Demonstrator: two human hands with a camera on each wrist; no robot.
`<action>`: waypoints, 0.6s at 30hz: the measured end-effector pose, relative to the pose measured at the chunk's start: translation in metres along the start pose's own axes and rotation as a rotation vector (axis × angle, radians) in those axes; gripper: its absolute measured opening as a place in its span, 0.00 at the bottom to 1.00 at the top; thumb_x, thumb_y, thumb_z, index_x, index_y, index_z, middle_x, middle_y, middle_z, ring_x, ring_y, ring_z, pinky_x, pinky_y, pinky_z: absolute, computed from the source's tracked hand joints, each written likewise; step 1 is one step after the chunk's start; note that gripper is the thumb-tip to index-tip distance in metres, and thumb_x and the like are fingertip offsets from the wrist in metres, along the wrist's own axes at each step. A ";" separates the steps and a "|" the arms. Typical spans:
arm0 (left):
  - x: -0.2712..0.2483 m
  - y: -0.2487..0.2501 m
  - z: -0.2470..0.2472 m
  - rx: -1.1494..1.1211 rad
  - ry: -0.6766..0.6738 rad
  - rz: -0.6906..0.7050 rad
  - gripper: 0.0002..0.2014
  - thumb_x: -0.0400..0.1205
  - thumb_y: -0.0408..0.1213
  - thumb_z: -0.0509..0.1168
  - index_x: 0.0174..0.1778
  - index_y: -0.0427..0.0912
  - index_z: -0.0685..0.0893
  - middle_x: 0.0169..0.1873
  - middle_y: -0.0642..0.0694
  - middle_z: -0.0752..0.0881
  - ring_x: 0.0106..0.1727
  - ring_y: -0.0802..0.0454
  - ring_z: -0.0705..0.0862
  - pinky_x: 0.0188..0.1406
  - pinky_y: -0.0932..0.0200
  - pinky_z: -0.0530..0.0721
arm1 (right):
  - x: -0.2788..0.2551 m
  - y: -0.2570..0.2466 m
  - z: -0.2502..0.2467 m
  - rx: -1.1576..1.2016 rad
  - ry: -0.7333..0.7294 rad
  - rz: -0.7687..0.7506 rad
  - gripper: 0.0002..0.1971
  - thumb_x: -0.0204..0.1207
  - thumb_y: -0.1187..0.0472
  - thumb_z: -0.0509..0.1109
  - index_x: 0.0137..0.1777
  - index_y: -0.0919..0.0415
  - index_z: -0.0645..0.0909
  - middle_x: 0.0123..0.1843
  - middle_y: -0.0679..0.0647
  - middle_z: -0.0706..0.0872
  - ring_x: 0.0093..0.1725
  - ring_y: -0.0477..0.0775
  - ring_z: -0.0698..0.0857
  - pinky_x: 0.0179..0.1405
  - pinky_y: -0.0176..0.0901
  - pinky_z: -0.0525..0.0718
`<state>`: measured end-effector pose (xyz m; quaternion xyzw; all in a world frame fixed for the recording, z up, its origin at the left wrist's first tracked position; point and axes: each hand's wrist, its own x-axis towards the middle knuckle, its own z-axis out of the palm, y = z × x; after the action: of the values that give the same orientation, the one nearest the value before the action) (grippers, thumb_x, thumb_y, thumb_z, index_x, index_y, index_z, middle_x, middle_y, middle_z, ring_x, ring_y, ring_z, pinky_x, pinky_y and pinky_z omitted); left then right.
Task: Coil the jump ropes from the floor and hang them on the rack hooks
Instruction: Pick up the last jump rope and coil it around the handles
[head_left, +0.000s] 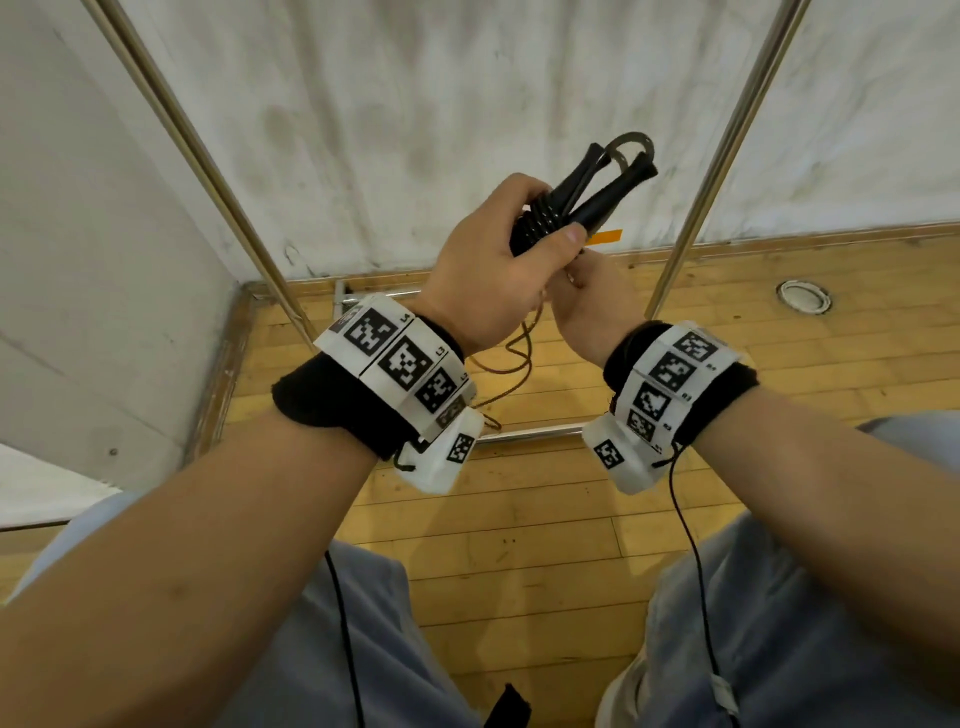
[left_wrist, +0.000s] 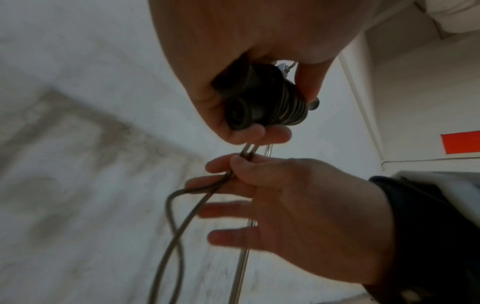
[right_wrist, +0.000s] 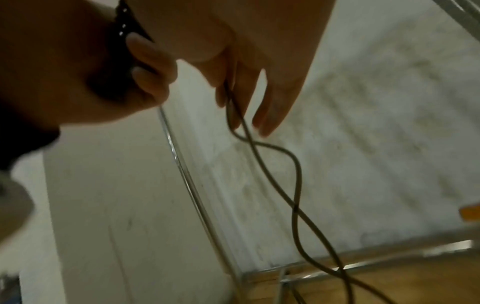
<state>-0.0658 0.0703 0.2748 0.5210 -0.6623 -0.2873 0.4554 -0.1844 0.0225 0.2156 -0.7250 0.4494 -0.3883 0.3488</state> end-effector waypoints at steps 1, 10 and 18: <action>0.000 0.002 -0.002 -0.001 -0.012 0.001 0.07 0.83 0.38 0.64 0.54 0.41 0.76 0.33 0.49 0.83 0.29 0.54 0.80 0.33 0.60 0.76 | 0.000 -0.003 0.000 0.124 -0.085 0.059 0.19 0.83 0.62 0.58 0.30 0.47 0.78 0.24 0.39 0.81 0.33 0.42 0.79 0.38 0.40 0.83; 0.006 -0.017 -0.044 0.102 0.109 -0.098 0.11 0.82 0.40 0.65 0.59 0.46 0.78 0.36 0.55 0.82 0.31 0.58 0.81 0.34 0.60 0.81 | -0.002 -0.020 -0.005 0.230 -0.150 0.139 0.15 0.85 0.57 0.56 0.37 0.55 0.77 0.24 0.44 0.68 0.20 0.43 0.63 0.21 0.39 0.63; 0.006 -0.049 -0.044 0.653 0.030 -0.119 0.16 0.82 0.49 0.62 0.63 0.49 0.71 0.41 0.55 0.78 0.39 0.49 0.80 0.38 0.54 0.78 | -0.006 -0.023 -0.018 -0.195 -0.206 0.016 0.22 0.84 0.49 0.57 0.29 0.58 0.70 0.24 0.49 0.69 0.21 0.43 0.65 0.19 0.27 0.66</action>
<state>-0.0052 0.0544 0.2536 0.6814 -0.6810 -0.0780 0.2564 -0.1933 0.0334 0.2417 -0.7880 0.4524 -0.2633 0.3240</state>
